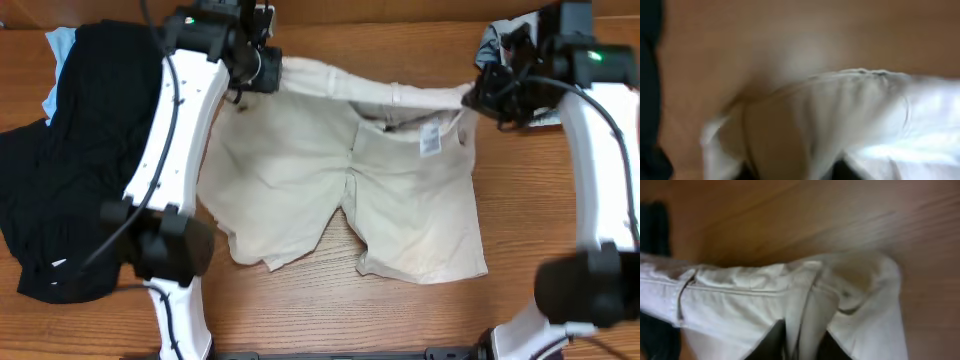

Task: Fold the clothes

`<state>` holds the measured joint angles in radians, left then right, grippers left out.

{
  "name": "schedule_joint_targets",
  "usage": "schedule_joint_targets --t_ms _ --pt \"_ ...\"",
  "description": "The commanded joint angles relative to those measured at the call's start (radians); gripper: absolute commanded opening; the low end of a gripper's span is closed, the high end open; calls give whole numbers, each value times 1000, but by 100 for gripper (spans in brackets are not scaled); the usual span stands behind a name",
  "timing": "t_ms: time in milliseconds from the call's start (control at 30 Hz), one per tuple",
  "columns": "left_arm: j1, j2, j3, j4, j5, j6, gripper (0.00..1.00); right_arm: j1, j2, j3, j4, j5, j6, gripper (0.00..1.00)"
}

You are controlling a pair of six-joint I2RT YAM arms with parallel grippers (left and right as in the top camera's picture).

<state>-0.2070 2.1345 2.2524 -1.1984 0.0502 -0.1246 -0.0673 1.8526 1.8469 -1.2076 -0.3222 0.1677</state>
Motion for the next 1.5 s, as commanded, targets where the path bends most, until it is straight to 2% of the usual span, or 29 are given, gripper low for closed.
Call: schedule_joint_targets --t_ms 0,33,100,233,433,667,867,1133,1467 --pt "68 46 5 129 -126 -43 100 -23 64 9 119 17 -65 98" --pt "69 51 5 200 -90 -65 100 -23 85 9 199 -43 -66 100" --pt "72 42 15 258 -36 -85 99 -23 87 11 256 -90 -72 100" --pt "76 14 96 276 13 -83 100 -23 61 60 239 -98 -71 100" --pt "76 -20 198 114 14 24 100 -23 5 72 80 -72 -71 100" --pt "76 -12 182 -80 14 111 100 -17 4 25 -97 -72 -63 100" --pt "76 -12 103 -84 14 123 100 -5 4 -147 -106 -39 -14 100" --pt "76 -12 72 -86 -13 148 100 -5 3 -470 50 -30 78 98" --pt "75 -12 72 -89 -6 147 100 -3 3 -685 206 88 206 95"
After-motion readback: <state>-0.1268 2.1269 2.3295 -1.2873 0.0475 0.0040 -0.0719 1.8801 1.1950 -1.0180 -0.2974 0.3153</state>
